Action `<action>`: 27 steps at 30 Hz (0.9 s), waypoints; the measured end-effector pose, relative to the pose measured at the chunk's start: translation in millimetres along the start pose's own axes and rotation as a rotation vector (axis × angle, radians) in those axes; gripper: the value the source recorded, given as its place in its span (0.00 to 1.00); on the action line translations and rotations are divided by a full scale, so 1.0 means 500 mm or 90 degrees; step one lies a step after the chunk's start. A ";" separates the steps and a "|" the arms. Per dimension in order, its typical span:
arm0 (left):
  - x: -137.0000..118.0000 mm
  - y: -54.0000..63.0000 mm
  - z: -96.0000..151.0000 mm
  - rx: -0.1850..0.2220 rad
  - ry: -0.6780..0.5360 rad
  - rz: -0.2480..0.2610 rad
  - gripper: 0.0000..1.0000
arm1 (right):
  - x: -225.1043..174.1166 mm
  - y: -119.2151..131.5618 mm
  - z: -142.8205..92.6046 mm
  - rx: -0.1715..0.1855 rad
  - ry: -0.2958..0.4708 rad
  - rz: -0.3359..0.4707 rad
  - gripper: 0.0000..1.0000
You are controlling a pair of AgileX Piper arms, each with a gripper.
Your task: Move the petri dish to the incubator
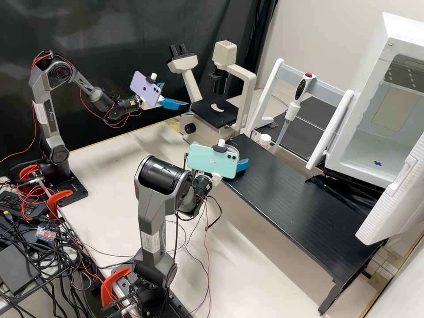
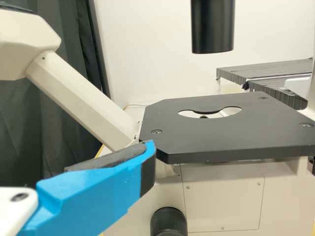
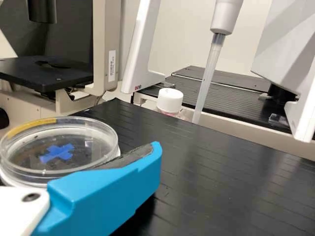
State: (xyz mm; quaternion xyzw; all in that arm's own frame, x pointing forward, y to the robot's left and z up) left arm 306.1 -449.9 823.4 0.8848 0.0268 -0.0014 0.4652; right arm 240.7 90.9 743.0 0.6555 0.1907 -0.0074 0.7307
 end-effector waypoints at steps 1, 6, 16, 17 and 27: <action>0.000 0.000 0.000 0.000 0.000 0.000 1.00 | 0.000 0.000 0.000 0.000 0.001 0.000 1.00; 0.000 0.000 0.000 0.000 0.000 0.000 1.00 | 0.000 0.001 0.002 0.011 0.001 -0.001 0.00; 0.000 0.000 0.000 0.000 0.000 0.000 1.00 | 0.004 -0.001 0.005 0.026 0.013 -0.020 0.00; 0.000 0.000 0.000 0.000 0.000 0.000 1.00 | 0.005 -0.001 0.004 0.027 0.014 -0.020 0.00; 0.000 0.000 0.000 0.000 0.000 0.000 1.00 | 0.006 -0.003 0.004 0.020 0.017 -0.033 0.00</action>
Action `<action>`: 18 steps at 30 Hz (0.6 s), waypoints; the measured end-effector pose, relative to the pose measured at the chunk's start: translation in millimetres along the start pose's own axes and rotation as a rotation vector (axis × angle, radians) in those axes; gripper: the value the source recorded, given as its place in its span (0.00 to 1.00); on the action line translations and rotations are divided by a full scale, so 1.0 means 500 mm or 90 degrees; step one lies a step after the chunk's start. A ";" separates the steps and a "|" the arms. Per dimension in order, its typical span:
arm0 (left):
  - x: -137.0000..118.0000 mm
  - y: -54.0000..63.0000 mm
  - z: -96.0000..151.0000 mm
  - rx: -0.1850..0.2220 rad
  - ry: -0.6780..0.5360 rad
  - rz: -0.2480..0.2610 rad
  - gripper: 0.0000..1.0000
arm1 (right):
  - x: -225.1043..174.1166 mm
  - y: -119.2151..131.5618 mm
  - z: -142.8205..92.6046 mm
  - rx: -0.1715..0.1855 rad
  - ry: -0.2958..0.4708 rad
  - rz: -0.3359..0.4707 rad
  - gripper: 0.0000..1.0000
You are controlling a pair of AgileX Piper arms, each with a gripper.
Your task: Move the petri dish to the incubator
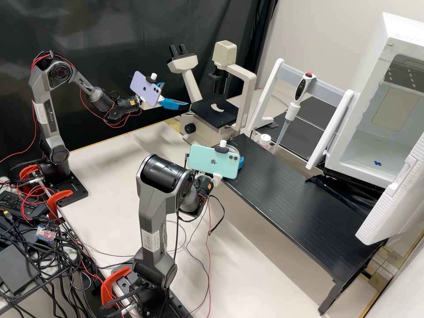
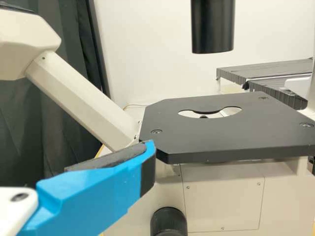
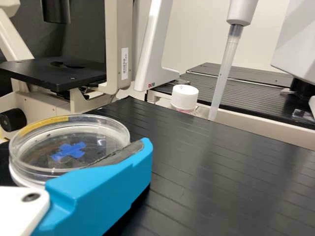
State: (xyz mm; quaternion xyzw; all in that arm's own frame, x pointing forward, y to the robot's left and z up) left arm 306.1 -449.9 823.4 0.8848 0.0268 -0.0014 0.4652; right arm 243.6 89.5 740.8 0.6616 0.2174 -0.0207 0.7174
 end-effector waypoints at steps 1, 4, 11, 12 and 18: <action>0.000 0.000 0.000 0.000 0.000 0.000 1.00 | 0.000 0.000 0.000 0.001 0.000 0.000 0.00; 0.000 0.000 0.000 0.000 0.000 0.000 1.00 | 0.004 0.004 0.000 0.000 0.000 0.000 0.00; 0.000 0.000 0.000 0.000 0.000 0.000 1.00 | 0.009 0.003 0.001 0.001 -0.005 -0.006 0.00; 0.000 0.000 0.000 0.000 0.000 0.000 1.00 | 0.009 0.003 0.001 0.001 -0.005 -0.006 0.00; 0.000 0.000 0.000 0.000 0.000 0.000 1.00 | 0.009 0.003 0.001 0.009 -0.005 -0.006 0.00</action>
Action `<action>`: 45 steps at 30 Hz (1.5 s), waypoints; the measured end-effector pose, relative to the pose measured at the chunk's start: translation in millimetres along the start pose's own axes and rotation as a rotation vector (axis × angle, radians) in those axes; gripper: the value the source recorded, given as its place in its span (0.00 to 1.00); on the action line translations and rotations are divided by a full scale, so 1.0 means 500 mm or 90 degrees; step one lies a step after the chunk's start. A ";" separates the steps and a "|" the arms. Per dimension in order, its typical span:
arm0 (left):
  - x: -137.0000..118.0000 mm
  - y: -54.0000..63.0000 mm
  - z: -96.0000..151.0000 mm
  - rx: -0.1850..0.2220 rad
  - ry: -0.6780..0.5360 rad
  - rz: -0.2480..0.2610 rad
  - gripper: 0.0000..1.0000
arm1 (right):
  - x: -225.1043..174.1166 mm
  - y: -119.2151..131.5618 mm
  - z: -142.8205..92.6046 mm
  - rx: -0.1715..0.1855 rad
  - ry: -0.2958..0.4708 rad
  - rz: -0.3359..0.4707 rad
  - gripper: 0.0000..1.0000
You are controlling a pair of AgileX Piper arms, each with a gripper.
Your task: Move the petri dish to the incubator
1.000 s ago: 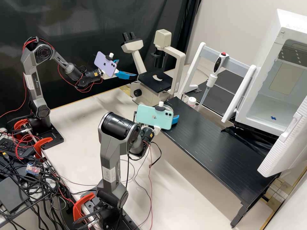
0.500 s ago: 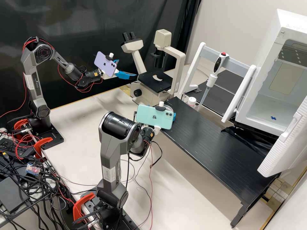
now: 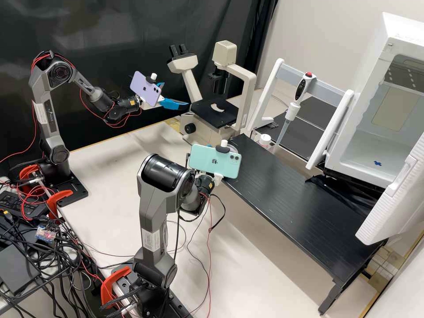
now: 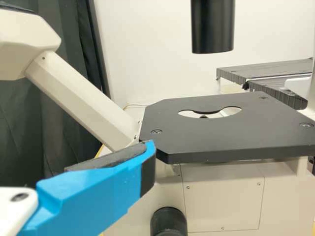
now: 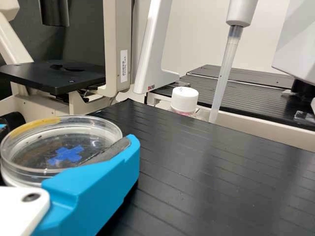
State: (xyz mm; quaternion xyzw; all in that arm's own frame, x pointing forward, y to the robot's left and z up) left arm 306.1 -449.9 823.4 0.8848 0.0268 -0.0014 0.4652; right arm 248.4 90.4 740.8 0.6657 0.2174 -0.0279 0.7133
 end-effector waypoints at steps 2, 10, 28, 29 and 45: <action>0.000 0.000 0.000 0.000 0.000 0.000 1.00 | 0.000 0.000 0.000 0.001 0.000 0.000 0.00; 0.000 0.000 0.000 0.000 0.000 0.000 1.00 | -0.003 0.010 0.006 -0.003 -0.001 0.006 0.00; 0.000 0.000 0.000 0.000 0.000 0.000 1.00 | -0.077 0.227 0.161 0.034 -0.145 0.214 0.00; 0.000 0.000 0.000 0.000 0.000 0.000 1.00 | -0.079 0.250 0.174 0.042 -0.153 0.237 0.00; 0.000 0.000 0.000 0.000 0.000 0.000 1.00 | -0.002 0.481 0.289 0.071 -0.242 0.342 0.00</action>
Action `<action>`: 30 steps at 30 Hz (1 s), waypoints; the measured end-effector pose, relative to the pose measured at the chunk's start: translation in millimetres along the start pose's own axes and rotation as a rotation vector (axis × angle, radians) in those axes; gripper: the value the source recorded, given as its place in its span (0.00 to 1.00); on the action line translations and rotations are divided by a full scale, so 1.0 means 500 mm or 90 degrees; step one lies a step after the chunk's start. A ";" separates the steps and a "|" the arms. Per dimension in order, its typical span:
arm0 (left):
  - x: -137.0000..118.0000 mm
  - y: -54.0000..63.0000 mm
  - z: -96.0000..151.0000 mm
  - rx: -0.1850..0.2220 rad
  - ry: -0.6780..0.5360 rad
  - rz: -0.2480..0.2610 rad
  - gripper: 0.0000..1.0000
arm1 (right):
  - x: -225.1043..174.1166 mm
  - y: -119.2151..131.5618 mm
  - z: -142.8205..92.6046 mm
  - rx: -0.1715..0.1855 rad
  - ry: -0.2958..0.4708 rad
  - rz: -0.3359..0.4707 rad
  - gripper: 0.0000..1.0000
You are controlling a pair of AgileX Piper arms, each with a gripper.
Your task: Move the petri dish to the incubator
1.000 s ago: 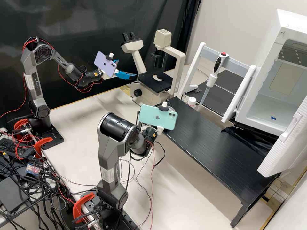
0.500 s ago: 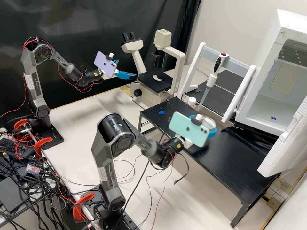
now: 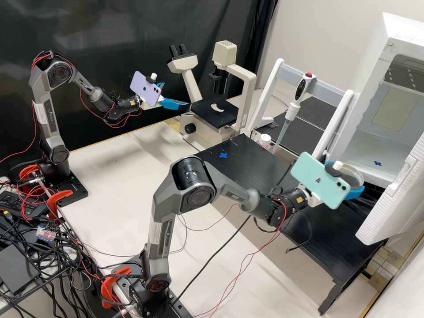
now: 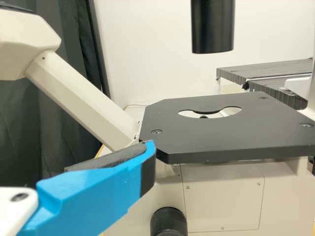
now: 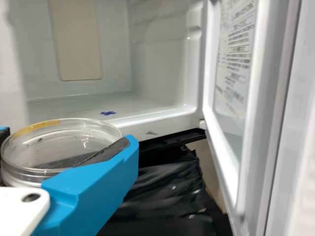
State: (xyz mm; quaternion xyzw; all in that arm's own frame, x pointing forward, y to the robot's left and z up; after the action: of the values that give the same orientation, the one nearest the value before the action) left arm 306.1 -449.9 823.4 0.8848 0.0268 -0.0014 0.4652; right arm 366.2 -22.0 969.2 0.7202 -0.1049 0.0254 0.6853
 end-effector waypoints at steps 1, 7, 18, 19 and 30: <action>0.000 0.000 0.000 0.000 0.000 0.000 1.00 | 0.010 0.006 -0.002 0.002 -0.003 0.001 0.00; 0.000 0.000 0.000 0.000 0.000 0.000 1.00 | 0.096 0.043 -0.013 0.061 -0.032 0.001 0.00; 0.000 0.000 0.000 0.000 0.000 0.000 1.00 | 0.229 0.033 -0.067 0.031 -0.058 -0.026 0.00; 0.000 0.000 0.000 0.000 0.000 0.000 1.00 | 0.241 0.032 -0.070 0.029 -0.064 -0.025 0.00; 0.000 0.000 0.000 0.000 0.000 0.000 1.00 | 0.305 -0.007 -0.084 0.019 -0.114 -0.041 0.00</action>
State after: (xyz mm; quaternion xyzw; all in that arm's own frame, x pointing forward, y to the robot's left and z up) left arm 306.1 -449.9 823.4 0.8848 0.0268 -0.0014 0.4652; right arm 520.2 1.9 995.9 0.7328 -0.1419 -0.0596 0.6628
